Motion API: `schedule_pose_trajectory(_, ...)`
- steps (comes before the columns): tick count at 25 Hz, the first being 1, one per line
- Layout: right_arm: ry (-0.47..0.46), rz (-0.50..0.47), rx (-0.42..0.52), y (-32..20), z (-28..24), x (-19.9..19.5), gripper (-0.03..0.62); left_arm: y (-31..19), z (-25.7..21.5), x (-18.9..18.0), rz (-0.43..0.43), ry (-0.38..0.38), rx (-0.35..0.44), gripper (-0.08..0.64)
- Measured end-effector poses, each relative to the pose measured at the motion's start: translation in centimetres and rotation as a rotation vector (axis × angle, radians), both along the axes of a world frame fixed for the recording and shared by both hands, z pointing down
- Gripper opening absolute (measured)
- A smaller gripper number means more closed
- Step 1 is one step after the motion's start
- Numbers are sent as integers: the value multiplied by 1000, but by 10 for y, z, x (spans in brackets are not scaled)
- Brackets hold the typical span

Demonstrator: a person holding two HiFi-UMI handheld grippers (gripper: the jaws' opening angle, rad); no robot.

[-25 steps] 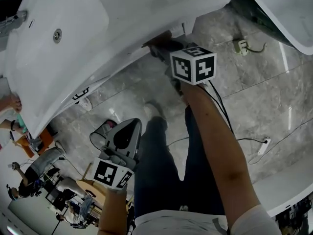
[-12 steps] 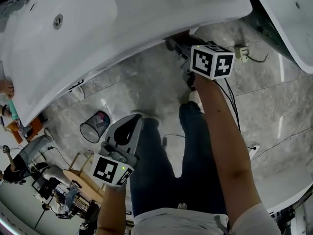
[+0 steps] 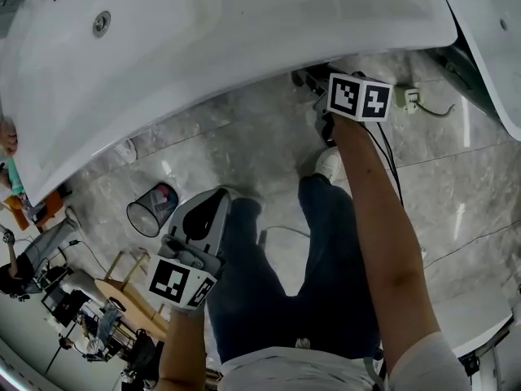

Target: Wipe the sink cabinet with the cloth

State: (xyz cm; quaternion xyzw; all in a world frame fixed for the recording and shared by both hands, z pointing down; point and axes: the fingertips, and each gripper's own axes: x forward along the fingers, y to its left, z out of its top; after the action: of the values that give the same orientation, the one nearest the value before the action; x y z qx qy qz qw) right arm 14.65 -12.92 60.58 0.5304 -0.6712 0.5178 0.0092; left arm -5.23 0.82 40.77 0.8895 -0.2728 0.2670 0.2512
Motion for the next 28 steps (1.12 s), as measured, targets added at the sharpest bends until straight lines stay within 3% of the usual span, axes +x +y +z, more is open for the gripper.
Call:
schedule_pose_trajectory(6,40,-55,-57,1,36,-2,89,-4,9,-3,-32,11,12,11)
schedule_pose_trajectory(13,66,-67,-42,0,45,-10,89,1,15,-13,-64,36,-12,11)
schedule_pose_trajectory(22,103,-144,-4,-5,49,-63,89,-2,11,-43,-102,72,-13,12)
schedule_pose_trajectory(28,119,-188,8,-9,52,-115,89,-1,12,-84,-131,75,-2,12)
